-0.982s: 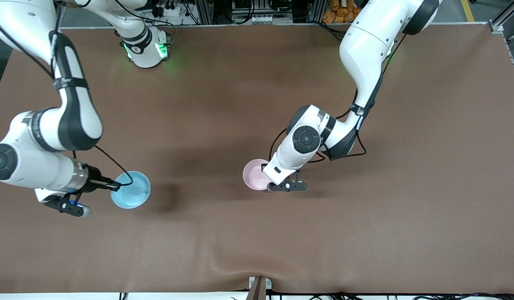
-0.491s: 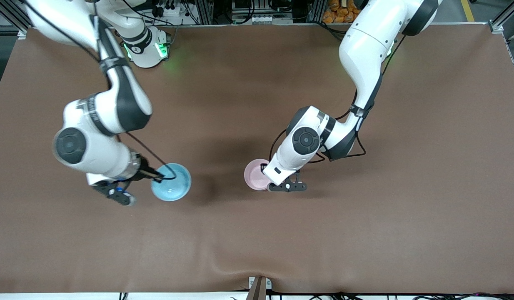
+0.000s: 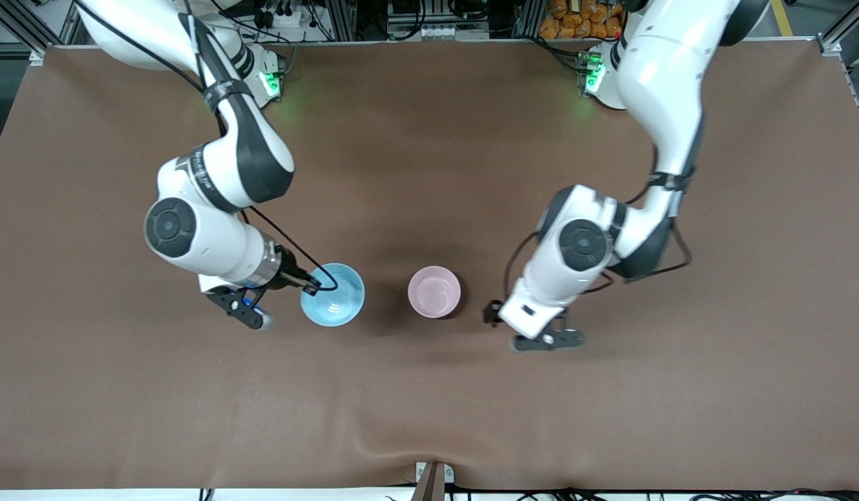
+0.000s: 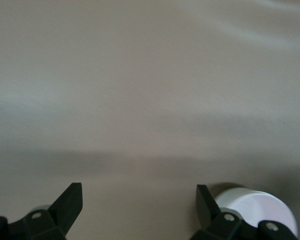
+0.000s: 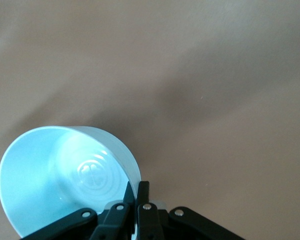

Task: Stack pink and blue bowls on white bowl
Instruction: 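Carry the blue bowl over the pink bowl while the left gripper withdraws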

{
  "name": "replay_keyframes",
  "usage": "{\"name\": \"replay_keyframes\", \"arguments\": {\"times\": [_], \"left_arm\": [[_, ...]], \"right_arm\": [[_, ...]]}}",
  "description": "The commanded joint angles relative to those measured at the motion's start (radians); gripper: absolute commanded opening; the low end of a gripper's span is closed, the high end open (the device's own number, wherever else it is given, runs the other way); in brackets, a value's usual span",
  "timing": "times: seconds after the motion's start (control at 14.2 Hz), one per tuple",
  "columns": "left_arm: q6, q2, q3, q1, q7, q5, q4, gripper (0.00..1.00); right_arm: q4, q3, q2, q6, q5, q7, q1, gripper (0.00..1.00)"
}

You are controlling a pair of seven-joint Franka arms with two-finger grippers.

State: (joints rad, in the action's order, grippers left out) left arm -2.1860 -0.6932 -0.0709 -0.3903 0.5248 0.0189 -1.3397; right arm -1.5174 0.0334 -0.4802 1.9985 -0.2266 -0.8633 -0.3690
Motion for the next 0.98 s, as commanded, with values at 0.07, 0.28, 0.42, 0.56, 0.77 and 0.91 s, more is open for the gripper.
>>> {"name": "replay_keyframes", "arguments": {"times": [0.07, 0.28, 0.42, 0.56, 0.77, 0.91], "left_arm": [[0.092, 0.081, -0.009, 0.099, -0.176, 0.029, -0.021, 1.00], [0.201, 0.136, -0.042, 0.214, -0.290, 0.007, -0.021, 1.00], [0.271, 0.185, -0.049, 0.270, -0.311, 0.015, -0.024, 1.00], [0.346, 0.240, -0.052, 0.312, -0.362, 0.013, -0.024, 1.00], [0.468, 0.325, -0.046, 0.334, -0.411, 0.009, -0.022, 1.00], [0.564, 0.388, -0.047, 0.355, -0.427, 0.010, -0.027, 1.00]], "right_arm": [[-0.024, -0.012, -0.030, 0.106, -0.020, -0.133, -0.143, 0.00], [-0.023, -0.012, -0.080, 0.192, -0.020, -0.190, -0.203, 0.00], [-0.023, -0.012, -0.113, 0.244, -0.016, -0.206, -0.232, 0.00], [-0.023, -0.012, -0.147, 0.301, -0.010, -0.204, -0.240, 0.00], [-0.020, -0.012, -0.182, 0.361, -0.010, -0.198, -0.249, 0.00], [-0.020, -0.012, -0.202, 0.397, -0.010, -0.198, -0.261, 0.00]]}}
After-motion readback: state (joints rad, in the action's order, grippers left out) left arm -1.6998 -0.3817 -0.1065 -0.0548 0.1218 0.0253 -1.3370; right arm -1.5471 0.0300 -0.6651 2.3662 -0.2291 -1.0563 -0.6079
